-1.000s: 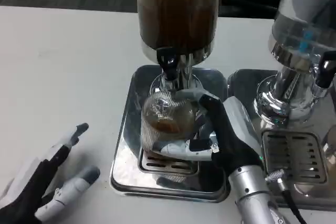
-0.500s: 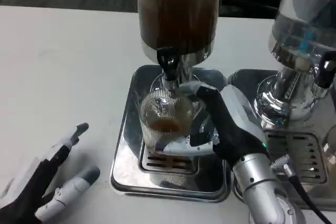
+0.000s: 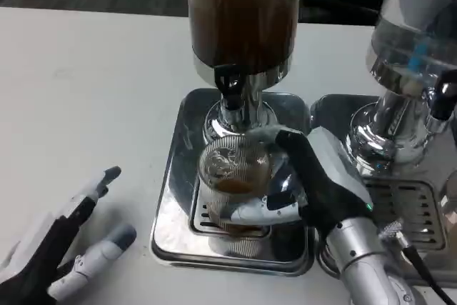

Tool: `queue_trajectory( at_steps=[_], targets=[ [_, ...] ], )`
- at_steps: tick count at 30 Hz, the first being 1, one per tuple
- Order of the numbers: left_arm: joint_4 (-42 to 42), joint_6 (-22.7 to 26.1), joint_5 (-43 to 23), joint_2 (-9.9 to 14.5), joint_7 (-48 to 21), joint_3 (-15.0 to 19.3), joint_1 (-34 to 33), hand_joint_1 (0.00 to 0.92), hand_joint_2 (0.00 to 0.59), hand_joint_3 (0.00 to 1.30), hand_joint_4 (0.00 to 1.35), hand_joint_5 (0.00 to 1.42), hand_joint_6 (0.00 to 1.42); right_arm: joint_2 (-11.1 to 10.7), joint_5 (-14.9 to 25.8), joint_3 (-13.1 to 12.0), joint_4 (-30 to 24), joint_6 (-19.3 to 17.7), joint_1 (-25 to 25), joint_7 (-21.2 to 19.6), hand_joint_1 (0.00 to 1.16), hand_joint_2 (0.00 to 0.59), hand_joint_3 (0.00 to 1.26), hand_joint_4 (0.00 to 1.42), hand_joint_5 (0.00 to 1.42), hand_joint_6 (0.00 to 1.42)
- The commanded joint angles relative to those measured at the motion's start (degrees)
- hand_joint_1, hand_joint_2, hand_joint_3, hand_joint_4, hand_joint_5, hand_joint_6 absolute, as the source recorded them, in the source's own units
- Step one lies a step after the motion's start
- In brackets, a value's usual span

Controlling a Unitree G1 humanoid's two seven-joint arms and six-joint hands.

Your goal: Grasp the cup under the faucet to collect the drink, then remove the cup.

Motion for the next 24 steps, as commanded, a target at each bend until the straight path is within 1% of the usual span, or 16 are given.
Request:
queue_trajectory(
  at_steps=[1, 8, 12, 16, 22, 24],
  targets=[
    [-0.9, -0.5, 0.4, 0.7, -0.3, -0.5, -0.3, 0.0, 0.127, 0.05, 0.0, 0.06, 0.0, -0.4, -0.1, 0.0, -4.6, -0.3, 1.4, 0.2, 0.95, 0.101, 0.8, 0.87, 0.96, 1.16],
    [-1.0, -0.7, 1.3, 0.8, -0.2, -0.9, -0.5, 0.0, 0.125, 0.05, 0.0, 0.06, 0.0, -1.2, -0.2, -0.3, -7.5, 1.2, 2.4, 2.0, 0.95, 0.114, 0.81, 0.89, 0.97, 1.18],
    [-2.5, -1.0, 3.0, 1.7, 0.5, -0.6, 0.2, 0.0, 0.125, 0.05, 0.0, 0.06, 0.0, -2.2, -0.5, -0.3, -10.0, 1.8, 3.3, 3.4, 0.95, 0.117, 0.81, 0.89, 0.97, 1.19],
    [-5.3, -1.0, 5.0, 3.2, 1.0, 0.2, 1.7, 0.0, 0.125, 0.05, 0.0, 0.06, 0.0, -2.9, -0.2, -0.3, -12.7, 2.4, 5.1, 4.4, 0.95, 0.118, 0.81, 0.89, 0.97, 1.19],
    [-9.9, 0.5, 7.9, 4.8, 1.7, 1.0, 4.6, 0.0, 0.125, 0.03, 0.0, 0.04, 0.0, -3.7, -0.6, 0.0, -14.7, 2.4, 6.9, 4.9, 0.95, 0.118, 0.81, 0.9, 0.97, 1.19],
    [-12.0, 0.3, 8.6, 5.1, 2.0, 1.5, 6.0, 0.0, 0.118, 0.02, 0.0, 0.02, 0.0, -3.8, -0.1, -0.2, -15.3, 2.5, 7.2, 5.5, 0.95, 0.118, 0.82, 0.91, 0.98, 1.19]
  ],
)
